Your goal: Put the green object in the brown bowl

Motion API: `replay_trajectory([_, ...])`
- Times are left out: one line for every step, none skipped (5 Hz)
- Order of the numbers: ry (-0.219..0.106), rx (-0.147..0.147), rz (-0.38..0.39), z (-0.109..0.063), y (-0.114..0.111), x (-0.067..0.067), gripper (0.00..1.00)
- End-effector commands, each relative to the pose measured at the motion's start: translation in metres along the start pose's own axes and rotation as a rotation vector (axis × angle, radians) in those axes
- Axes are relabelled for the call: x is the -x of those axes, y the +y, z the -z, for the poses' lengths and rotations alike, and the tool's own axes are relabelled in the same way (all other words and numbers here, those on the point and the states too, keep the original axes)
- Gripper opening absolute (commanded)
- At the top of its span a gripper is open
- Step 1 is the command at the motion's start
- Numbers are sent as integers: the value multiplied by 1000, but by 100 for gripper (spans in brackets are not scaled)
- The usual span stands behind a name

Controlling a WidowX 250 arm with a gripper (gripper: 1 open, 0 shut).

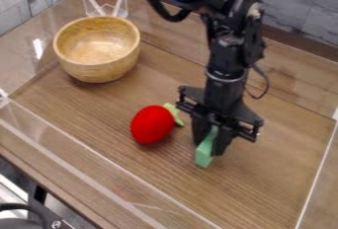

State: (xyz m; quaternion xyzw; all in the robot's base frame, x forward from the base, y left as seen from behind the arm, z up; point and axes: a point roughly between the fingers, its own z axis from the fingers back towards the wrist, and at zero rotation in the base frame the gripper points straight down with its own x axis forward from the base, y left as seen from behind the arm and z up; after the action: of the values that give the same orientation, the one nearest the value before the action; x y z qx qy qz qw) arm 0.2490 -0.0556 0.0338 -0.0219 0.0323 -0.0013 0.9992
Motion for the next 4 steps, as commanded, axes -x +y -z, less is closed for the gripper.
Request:
replay_trajectory([-70,21,-27,-16,5,1,0])
replay_trajectory([-79,30,12,-27,4,5,0])
replay_trajectory([-82,31,44,-29,4,8,0])
replay_trajectory([-85,35,42,-28,7,4,0])
